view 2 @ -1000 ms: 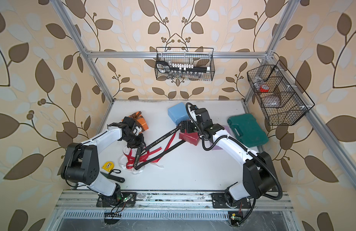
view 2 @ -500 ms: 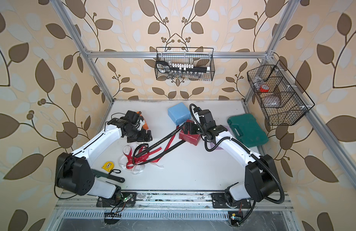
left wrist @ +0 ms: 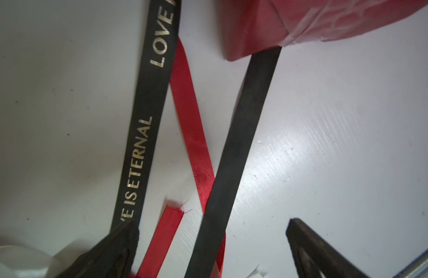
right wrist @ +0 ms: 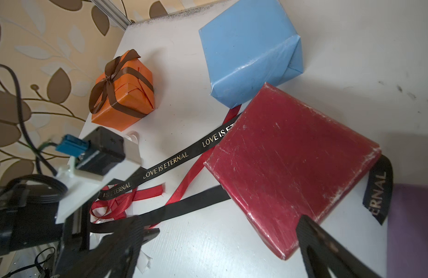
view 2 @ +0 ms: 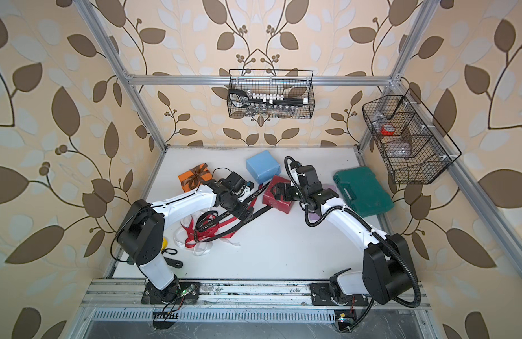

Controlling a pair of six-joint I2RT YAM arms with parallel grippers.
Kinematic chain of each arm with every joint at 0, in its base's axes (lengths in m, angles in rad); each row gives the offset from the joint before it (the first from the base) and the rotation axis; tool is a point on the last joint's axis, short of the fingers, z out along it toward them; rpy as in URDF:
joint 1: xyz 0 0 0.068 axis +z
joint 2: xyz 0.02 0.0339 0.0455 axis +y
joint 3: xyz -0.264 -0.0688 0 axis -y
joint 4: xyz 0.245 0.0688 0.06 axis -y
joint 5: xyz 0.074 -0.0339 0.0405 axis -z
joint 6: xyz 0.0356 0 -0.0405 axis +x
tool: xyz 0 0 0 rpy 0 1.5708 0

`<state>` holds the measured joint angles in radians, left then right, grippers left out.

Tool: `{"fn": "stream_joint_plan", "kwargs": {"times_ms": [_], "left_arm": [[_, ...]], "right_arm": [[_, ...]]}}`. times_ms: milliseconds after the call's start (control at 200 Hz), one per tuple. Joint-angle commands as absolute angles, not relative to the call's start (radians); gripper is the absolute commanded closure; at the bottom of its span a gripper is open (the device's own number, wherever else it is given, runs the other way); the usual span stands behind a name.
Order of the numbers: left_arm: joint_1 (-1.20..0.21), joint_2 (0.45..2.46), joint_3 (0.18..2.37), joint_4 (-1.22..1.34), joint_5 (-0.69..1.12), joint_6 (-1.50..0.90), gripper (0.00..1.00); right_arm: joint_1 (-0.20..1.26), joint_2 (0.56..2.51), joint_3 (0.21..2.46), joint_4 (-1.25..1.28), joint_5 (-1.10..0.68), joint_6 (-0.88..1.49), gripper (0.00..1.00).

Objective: Untie the ribbon bows on the gift boxes
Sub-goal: Adjust the ribbon at the center of the board.

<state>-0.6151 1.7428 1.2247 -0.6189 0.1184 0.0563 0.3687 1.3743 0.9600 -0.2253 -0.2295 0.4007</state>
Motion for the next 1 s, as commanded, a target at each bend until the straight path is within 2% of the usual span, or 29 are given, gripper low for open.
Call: {"fn": "stream_joint_plan", "kwargs": {"times_ms": [0,495,680,830,925,995], "left_arm": [[-0.643,1.776,1.248,-0.575,0.079,0.113,0.01],[-0.662,1.945,1.317,-0.57,-0.145,0.172,0.01],[-0.578,2.023,1.389,-0.607,-0.028,0.173,0.01],[-0.568,2.077,1.437,-0.663,0.043,0.203,0.01],[-0.565,2.119,1.47,-0.704,0.08,0.225,0.1],[-0.564,2.147,1.494,-0.736,0.098,0.233,0.23]], "right_arm": [[0.35,1.345,0.932,-0.201,-0.26,0.415,0.0],[0.307,1.336,0.906,-0.191,-0.302,0.428,0.0],[0.296,1.333,0.903,-0.206,-0.302,0.424,0.0],[0.286,1.333,0.903,-0.21,-0.299,0.425,0.0],[0.283,1.337,0.907,-0.209,-0.301,0.428,0.01],[0.281,1.339,0.912,-0.211,-0.304,0.429,0.0]]}}
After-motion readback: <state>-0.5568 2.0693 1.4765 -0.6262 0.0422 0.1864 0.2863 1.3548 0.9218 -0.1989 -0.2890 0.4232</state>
